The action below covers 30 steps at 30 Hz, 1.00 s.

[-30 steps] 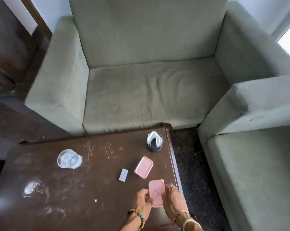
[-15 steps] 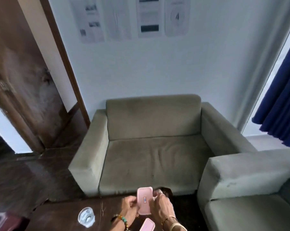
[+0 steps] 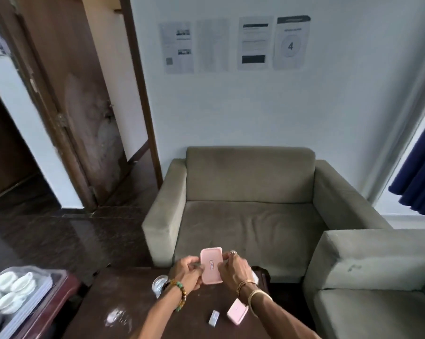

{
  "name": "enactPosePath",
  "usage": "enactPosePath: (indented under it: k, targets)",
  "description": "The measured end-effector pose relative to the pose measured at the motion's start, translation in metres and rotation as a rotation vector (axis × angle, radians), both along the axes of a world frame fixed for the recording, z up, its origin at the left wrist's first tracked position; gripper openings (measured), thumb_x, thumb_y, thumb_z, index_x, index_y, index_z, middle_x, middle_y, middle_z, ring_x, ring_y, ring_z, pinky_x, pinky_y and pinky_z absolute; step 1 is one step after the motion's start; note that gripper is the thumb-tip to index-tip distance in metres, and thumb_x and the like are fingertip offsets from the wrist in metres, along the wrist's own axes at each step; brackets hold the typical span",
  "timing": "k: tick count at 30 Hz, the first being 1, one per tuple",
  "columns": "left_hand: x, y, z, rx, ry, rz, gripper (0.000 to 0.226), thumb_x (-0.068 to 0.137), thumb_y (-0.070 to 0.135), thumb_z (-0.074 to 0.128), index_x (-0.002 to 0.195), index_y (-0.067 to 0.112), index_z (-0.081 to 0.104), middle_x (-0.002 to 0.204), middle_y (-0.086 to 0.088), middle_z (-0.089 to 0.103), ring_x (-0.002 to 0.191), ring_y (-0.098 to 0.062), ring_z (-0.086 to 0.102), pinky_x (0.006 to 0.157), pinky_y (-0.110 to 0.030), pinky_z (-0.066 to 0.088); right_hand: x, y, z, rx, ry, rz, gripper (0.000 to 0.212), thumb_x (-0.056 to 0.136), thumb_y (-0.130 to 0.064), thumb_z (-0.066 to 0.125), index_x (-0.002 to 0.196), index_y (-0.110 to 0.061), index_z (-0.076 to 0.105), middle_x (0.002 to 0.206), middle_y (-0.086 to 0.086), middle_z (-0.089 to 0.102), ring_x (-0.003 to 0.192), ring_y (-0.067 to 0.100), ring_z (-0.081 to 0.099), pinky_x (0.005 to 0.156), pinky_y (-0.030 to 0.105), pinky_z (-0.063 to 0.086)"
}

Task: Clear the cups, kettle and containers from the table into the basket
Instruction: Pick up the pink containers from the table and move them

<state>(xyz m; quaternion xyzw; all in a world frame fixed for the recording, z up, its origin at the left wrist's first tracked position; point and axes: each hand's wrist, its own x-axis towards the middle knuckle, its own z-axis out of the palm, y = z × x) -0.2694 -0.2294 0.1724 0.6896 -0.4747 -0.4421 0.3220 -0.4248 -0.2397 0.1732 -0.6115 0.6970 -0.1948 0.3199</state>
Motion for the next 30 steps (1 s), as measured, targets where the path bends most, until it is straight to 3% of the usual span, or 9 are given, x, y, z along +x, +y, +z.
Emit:
enactPosePath:
  k: [3,7,16,18,21,26,30]
  targets:
    - [0.048,0.027,-0.003,0.019,0.034,0.034,0.02,0.085,0.017,0.072,0.103,0.013,0.068,0.071,-0.002,0.07,0.05,-0.011,0.063,0.053,-0.03,0.057,0.046,0.024,-0.001,0.023,0.01,0.048,0.03,0.088,-0.026,0.053,0.116,-0.021,0.063,0.116,0.007,0.069,0.114,0.028,0.06,0.088,0.029,0.045]
    - [0.119,0.062,-0.002,0.053,0.04,0.106,0.02,0.083,0.015,0.071,0.103,0.014,0.071,0.08,-0.006,0.072,0.056,-0.015,0.065,0.063,-0.039,0.061,0.117,0.048,-0.008,0.031,0.017,0.148,0.03,0.089,-0.026,0.054,0.115,-0.019,0.066,0.116,0.009,0.07,0.112,0.03,0.062,0.086,0.03,0.046]
    - [0.254,0.093,0.01,0.035,0.077,0.297,0.024,0.087,0.011,0.069,0.11,0.011,0.067,0.098,-0.009,0.071,0.072,-0.018,0.068,0.053,-0.026,0.059,0.261,0.064,0.008,-0.015,-0.004,0.284,0.022,0.088,-0.025,0.054,0.106,-0.019,0.064,0.107,0.013,0.071,0.104,0.034,0.063,0.083,0.035,0.048]
    - [0.282,0.094,0.001,0.054,0.134,0.365,0.024,0.087,0.008,0.068,0.111,0.01,0.067,0.103,-0.013,0.071,0.077,-0.022,0.07,0.063,-0.034,0.061,0.291,0.059,0.004,-0.009,0.016,0.325,0.021,0.089,-0.026,0.053,0.106,-0.019,0.064,0.109,0.011,0.07,0.105,0.033,0.063,0.083,0.034,0.047]
    - [0.313,0.096,-0.013,0.12,0.208,0.426,0.023,0.087,0.001,0.066,0.11,0.006,0.065,0.115,-0.024,0.066,0.106,-0.04,0.065,0.084,-0.053,0.056,0.325,0.053,-0.01,0.027,0.024,0.375,0.022,0.088,-0.026,0.052,0.105,-0.019,0.065,0.109,0.01,0.071,0.105,0.033,0.063,0.079,0.031,0.045]
    - [0.375,0.095,-0.042,0.214,0.192,0.547,0.02,0.087,0.003,0.065,0.105,0.011,0.065,0.11,-0.016,0.069,0.093,-0.031,0.07,0.076,-0.048,0.06,0.397,0.036,-0.044,0.148,0.023,0.503,0.024,0.085,-0.021,0.05,0.103,-0.018,0.066,0.108,0.009,0.071,0.1,0.032,0.064,0.074,0.028,0.044]
    - [0.427,0.086,-0.054,0.242,0.18,0.615,0.021,0.086,0.0,0.064,0.106,0.008,0.066,0.114,-0.016,0.068,0.1,-0.034,0.068,0.082,-0.05,0.058,0.449,0.023,-0.054,0.228,-0.014,0.571,0.029,0.079,-0.016,0.048,0.102,-0.02,0.066,0.103,0.008,0.072,0.095,0.03,0.066,0.077,0.032,0.052]
